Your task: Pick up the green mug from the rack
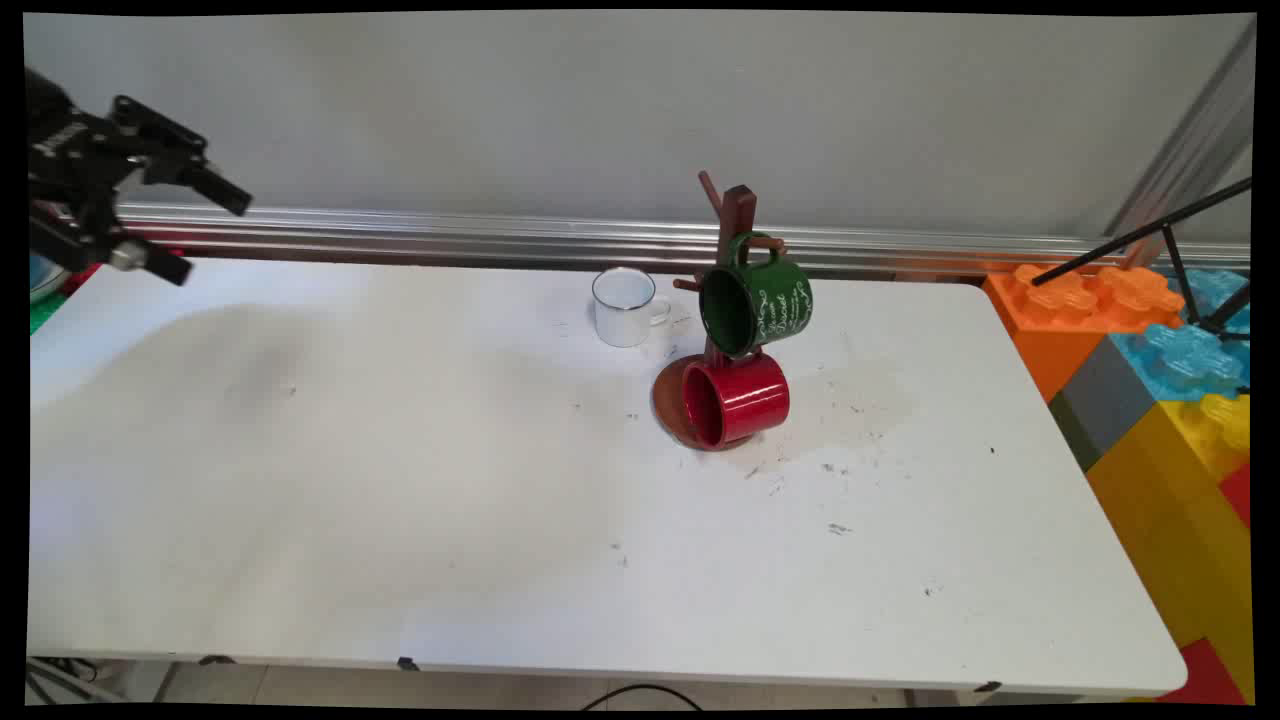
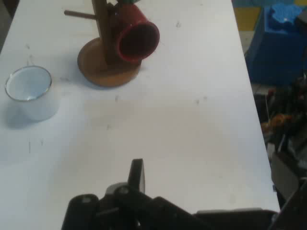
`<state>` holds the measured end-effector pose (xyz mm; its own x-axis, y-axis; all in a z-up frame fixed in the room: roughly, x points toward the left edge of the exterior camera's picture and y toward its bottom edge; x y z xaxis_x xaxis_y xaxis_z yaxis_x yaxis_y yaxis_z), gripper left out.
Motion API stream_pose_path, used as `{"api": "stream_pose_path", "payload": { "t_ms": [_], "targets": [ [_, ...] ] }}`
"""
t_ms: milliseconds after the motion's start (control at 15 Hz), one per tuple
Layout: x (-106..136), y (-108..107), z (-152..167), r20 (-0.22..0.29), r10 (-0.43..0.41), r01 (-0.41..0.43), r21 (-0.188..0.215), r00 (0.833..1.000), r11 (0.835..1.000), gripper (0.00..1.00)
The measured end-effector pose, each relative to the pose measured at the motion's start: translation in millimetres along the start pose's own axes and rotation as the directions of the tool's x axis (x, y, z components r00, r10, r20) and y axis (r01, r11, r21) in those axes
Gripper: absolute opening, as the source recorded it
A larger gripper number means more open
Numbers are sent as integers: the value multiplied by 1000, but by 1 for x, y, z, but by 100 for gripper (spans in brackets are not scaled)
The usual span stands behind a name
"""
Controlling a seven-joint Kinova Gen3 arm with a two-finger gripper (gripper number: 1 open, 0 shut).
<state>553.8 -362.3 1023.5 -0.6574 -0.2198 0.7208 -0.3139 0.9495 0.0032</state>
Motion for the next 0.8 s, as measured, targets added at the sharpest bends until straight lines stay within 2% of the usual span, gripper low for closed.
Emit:
{"api": "stream_pose_path", "payload": {
  "t_ms": [267,800],
  "targets": [
    [25,8,30,-12,-38,39,33,999,999,100],
    [85,24,122,-38,-124,127,102,992,987,100]
  ]
}}
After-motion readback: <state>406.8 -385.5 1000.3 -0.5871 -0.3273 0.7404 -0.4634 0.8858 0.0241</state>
